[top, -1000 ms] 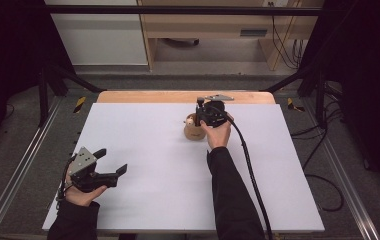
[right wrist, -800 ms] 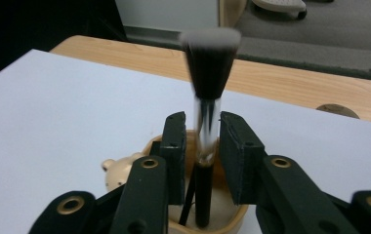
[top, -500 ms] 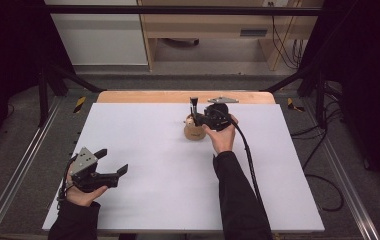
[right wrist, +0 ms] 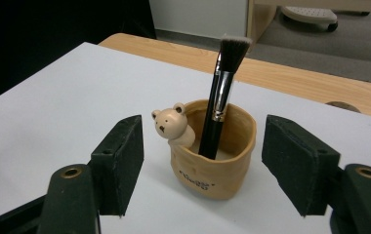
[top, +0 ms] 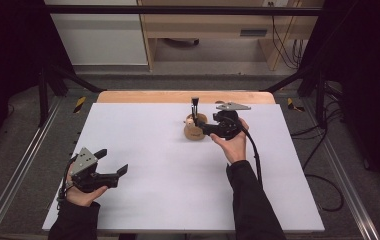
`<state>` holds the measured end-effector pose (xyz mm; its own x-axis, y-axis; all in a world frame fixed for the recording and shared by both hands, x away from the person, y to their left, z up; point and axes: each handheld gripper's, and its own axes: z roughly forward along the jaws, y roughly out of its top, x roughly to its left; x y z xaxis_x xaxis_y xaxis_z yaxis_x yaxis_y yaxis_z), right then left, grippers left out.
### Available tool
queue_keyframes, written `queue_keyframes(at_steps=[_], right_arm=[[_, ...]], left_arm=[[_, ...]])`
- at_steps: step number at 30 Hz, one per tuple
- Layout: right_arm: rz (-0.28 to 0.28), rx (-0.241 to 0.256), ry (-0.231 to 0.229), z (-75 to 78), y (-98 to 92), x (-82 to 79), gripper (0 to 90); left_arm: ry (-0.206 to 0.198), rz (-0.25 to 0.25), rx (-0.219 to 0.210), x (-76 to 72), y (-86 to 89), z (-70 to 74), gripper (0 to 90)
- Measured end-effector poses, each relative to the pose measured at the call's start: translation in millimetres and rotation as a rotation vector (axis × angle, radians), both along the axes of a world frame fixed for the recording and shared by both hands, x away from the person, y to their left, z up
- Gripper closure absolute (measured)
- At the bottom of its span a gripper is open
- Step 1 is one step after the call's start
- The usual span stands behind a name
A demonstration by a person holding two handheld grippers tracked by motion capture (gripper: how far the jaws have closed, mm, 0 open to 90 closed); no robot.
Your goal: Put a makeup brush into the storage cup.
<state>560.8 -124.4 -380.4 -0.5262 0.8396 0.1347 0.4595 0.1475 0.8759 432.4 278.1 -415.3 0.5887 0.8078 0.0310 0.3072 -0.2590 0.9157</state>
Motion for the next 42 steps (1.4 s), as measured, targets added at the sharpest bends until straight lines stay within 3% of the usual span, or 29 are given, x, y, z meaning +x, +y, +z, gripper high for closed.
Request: queue_keyframes(at_steps=[17,32,42], right_arm=[[0.047,0.016,-0.076,3.1,-32.2,-48.3,16.5],[0.049,0.031,-0.116,-4.8,-68.7,-87.2,10.5],[0.046,0.023,-0.133,-6.8,-86.2,-104.7,7.4]], left_arm=[[0.005,0.001,-0.004,-0.1,-0.6,-0.8,7.0],[0.004,0.006,-0.007,-0.2,2.2,-0.5,6.9],[0.005,0.006,-0.002,-0.2,2.1,-0.5,6.5]])
